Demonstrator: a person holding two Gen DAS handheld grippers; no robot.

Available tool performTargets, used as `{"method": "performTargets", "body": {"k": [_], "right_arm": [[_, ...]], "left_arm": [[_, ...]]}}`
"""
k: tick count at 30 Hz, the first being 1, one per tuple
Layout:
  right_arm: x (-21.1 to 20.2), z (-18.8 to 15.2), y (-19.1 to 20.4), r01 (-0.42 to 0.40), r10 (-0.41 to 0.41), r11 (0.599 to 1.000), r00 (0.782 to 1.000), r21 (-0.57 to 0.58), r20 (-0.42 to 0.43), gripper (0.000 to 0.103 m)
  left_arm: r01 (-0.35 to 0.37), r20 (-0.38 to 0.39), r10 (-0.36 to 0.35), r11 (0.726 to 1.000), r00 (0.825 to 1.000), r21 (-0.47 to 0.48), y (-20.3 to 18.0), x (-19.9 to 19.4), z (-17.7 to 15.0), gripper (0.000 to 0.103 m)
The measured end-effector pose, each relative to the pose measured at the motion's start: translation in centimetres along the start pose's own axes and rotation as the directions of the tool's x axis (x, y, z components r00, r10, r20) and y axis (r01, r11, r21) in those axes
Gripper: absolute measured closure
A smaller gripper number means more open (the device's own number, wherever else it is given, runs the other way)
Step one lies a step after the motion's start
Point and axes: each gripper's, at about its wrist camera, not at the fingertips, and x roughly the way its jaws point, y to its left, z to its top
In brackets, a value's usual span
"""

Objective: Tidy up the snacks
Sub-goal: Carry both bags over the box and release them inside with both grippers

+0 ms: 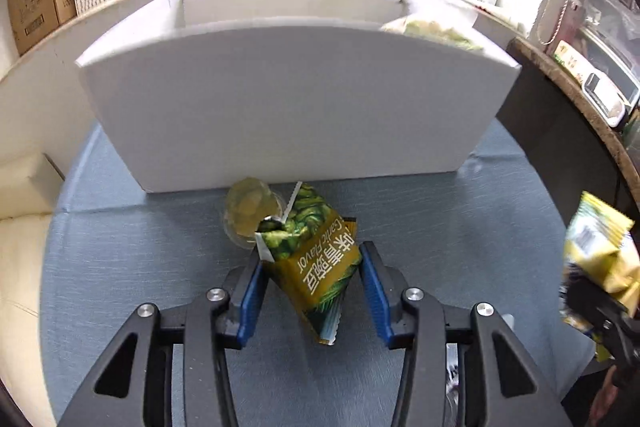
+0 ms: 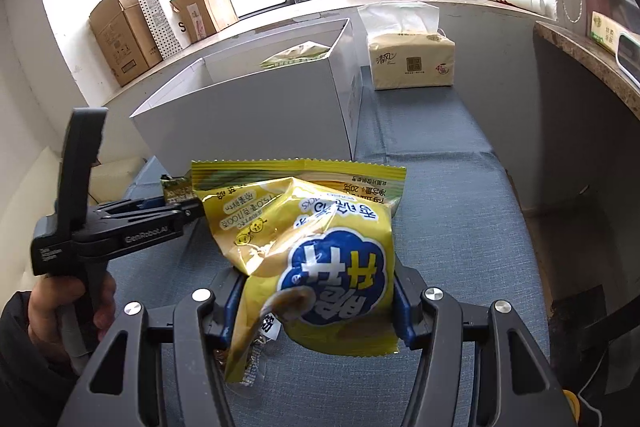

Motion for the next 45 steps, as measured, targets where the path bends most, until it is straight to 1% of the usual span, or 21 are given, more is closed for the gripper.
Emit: {"method": "performTargets", "body": {"k": [4, 8, 11, 14, 17, 19, 21, 23, 24, 26, 29, 30, 31, 32, 33, 34, 35, 38, 42, 45], "right_arm": [[-0.4, 0.1, 0.5, -0.017, 0.017, 1.0, 1.0, -0.006, 0.011, 0.041], [-1.0, 1.3, 1.1, -0.04, 0.04, 0.999, 0.999, -0.008, 0.033, 0.041], [-1.4, 3.4, 1.4, -0.063, 0.063, 0.998, 0.996, 0.005, 0.07, 0.041], [-1.6, 6.3, 2.7, -0.082, 0.085, 0.996, 0.99, -0.03, 0.11, 0.041], [-1.0, 10.0, 4.3, -0.081, 0.092, 0.993, 0.986, -0.087, 0.136, 0.041], [-0.1, 12.6, 5.0, -0.078, 0.091, 0.992, 0.985, -0.098, 0.144, 0.041], [1.5, 15.1, 5.6, -0.089, 0.103, 0.99, 0.986, -0.109, 0.127, 0.041], [3.7, 17.5, 5.9, -0.076, 0.089, 0.99, 0.991, -0.123, 0.103, 0.041], [4.7, 18.5, 5.9, -0.076, 0.087, 0.99, 0.992, -0.119, 0.092, 0.041], [6.7, 20.3, 5.6, -0.111, 0.117, 0.989, 0.991, -0.095, 0.057, 0.041], [9.1, 22.1, 5.1, -0.071, 0.073, 0.994, 0.997, -0.082, 0.026, 0.04], [9.6, 22.5, 5.0, -0.069, 0.071, 0.995, 0.997, -0.076, 0.023, 0.037], [10.0, 22.9, 4.9, -0.087, 0.088, 0.993, 0.996, -0.075, 0.009, 0.027], [10.4, 23.3, 4.7, -0.109, 0.108, 0.991, 0.994, -0.072, -0.008, 0.02], [10.4, 23.5, 4.5, -0.106, 0.106, 0.993, 0.994, -0.056, -0.01, 0.011], [10.1, 23.6, 4.1, -0.105, 0.106, 0.994, 0.994, -0.034, 0.009, 0.011], [9.7, 23.6, 3.9, -0.118, 0.119, 0.993, 0.992, -0.021, 0.033, 0.011], [8.5, 23.5, 3.8, -0.123, 0.125, 0.992, 0.99, -0.022, 0.068, 0.011], [7.4, 23.1, 4.4, -0.114, 0.119, 0.992, 0.989, -0.059, 0.092, 0.01], [6.5, 22.2, 4.7, -0.112, 0.12, 0.99, 0.988, -0.084, 0.097, 0.01]], "left_arm": [[0.015, 0.042, -0.016, 1.0, 0.999, 0.011, 0.5, -3.2, 0.1, 0.053], [0.029, 0.084, -0.029, 1.0, 0.996, 0.009, 1.2, -6.8, 0.8, 0.053], [0.022, 0.127, -0.024, 1.0, 0.992, 0.015, 1.7, -8.7, 2.1, 0.053], [0.011, 0.156, -0.013, 1.0, 0.988, 0.013, 2.2, -9.7, 4.5, 0.053], [0.011, 0.165, -0.012, 1.0, 0.986, 0.006, 3.4, -9.5, 7.6, 0.053], [0.026, 0.159, -0.027, 1.0, 0.987, 0.009, 3.8, -9.0, 9.5, 0.053], [0.005, 0.166, -0.01, 0.999, 0.986, 0.032, 3.7, -8.3, 11.5, 0.053], [-0.022, 0.167, 0.016, 0.999, 0.986, 0.038, 3.6, -6.9, 13.7, 0.053], [-0.025, 0.155, 0.018, 0.999, 0.988, 0.045, 3.6, -6.2, 14.7, 0.053], [-0.036, 0.144, 0.029, 0.998, 0.989, 0.045, 3.9, -4.6, 16.2, 0.053], [-0.046, 0.119, 0.04, 0.998, 0.992, 0.047, 4.6, -2.7, 17.3, 0.052], [-0.057, 0.116, 0.052, 0.997, 0.992, 0.045, 4.8, -2.2, 17.6, 0.051], [-0.073, 0.112, 0.068, 0.996, 0.991, 0.044, 5.1, -1.9, 17.7, 0.041], [-0.081, 0.098, 0.077, 0.996, 0.992, 0.04, 5.3, -1.6, 17.7, 0.019], [-0.067, 0.092, 0.063, 0.997, 0.994, 0.034, 5.5, -1.5, 17.6, 0.007], [-0.042, 0.102, 0.039, 0.999, 0.994, 0.031, 5.7, -1.6, 17.4, 0.0], [-0.034, 0.104, 0.03, 0.999, 0.994, 0.034, 5.7, -1.7, 17.2, 0.0], [-0.054, 0.106, 0.048, 0.997, 0.993, 0.052, 5.4, -1.9, 16.6, 0.0], [-0.048, 0.106, 0.041, 0.997, 0.994, 0.061, 5.0, -2.3, 15.8, 0.0], [-0.064, 0.118, 0.055, 0.995, 0.992, 0.077, 4.6, -3.0, 15.0, 0.0]]}}
